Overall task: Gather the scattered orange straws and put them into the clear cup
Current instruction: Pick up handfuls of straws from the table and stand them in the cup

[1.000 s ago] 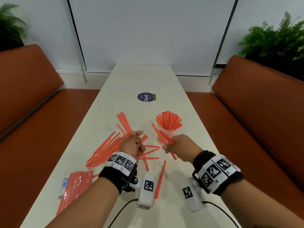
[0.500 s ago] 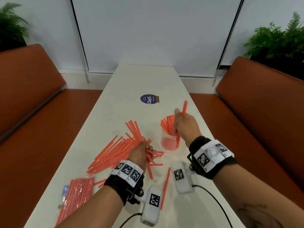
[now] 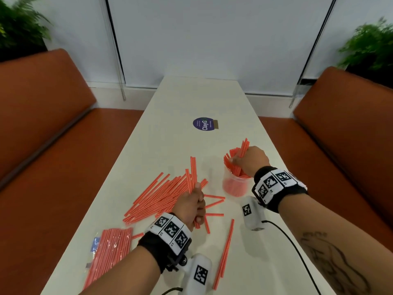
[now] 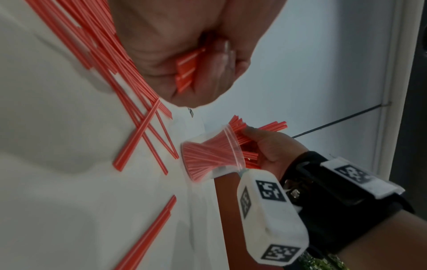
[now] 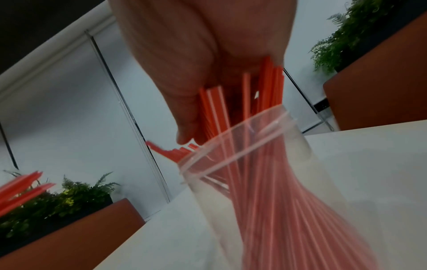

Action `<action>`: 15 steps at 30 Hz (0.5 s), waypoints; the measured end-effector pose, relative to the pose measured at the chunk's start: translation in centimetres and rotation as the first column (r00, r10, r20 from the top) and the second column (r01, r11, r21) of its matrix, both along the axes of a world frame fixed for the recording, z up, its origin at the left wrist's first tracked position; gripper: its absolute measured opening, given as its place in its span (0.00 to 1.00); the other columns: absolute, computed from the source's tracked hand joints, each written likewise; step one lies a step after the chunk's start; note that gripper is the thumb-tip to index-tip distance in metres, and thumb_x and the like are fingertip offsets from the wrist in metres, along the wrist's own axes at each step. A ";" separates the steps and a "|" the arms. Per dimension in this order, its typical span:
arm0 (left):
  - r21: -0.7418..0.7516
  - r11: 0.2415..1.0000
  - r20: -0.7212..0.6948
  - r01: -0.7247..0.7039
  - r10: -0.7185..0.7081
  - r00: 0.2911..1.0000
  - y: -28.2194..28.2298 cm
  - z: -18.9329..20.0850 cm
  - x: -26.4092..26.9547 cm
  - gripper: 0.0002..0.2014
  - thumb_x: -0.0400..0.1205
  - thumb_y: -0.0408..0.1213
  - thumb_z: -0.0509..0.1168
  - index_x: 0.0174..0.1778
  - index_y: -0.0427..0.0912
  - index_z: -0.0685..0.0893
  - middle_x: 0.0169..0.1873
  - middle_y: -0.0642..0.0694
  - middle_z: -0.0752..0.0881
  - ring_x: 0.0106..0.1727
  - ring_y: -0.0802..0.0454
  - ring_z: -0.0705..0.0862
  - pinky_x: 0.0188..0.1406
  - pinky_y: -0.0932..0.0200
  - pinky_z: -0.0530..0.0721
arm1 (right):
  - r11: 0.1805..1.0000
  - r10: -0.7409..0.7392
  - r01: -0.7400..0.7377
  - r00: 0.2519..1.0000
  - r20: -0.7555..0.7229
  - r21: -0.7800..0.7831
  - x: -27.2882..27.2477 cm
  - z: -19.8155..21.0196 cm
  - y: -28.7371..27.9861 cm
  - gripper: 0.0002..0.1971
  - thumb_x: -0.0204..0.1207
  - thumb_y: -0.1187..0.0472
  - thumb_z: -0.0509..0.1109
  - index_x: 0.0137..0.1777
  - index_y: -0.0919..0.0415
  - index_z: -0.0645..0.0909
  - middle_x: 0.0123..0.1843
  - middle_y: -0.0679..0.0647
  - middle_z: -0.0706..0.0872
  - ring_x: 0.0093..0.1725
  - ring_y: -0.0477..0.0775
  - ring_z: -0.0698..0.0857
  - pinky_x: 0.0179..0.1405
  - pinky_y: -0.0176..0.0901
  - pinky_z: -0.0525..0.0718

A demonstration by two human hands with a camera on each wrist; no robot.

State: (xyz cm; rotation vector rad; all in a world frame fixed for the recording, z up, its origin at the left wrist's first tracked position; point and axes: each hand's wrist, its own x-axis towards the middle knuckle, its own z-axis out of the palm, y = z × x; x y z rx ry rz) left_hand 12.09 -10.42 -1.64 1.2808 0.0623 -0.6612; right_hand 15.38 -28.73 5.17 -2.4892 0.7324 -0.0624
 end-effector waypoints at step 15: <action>-0.073 0.997 0.022 -0.023 0.025 0.999 -1.4 1.2 -2.2 0.30 0.74 0.63 0.55 0.35 0.34 0.78 0.16 0.53 0.63 0.15 0.60 0.62 0.14 0.68 0.69 | 0.952 0.284 -0.191 0.842 0.458 -0.239 -7.7 0.7 2.0 0.07 0.77 0.60 0.66 0.51 0.57 0.84 0.51 0.54 0.85 0.48 0.50 0.79 0.56 0.48 0.79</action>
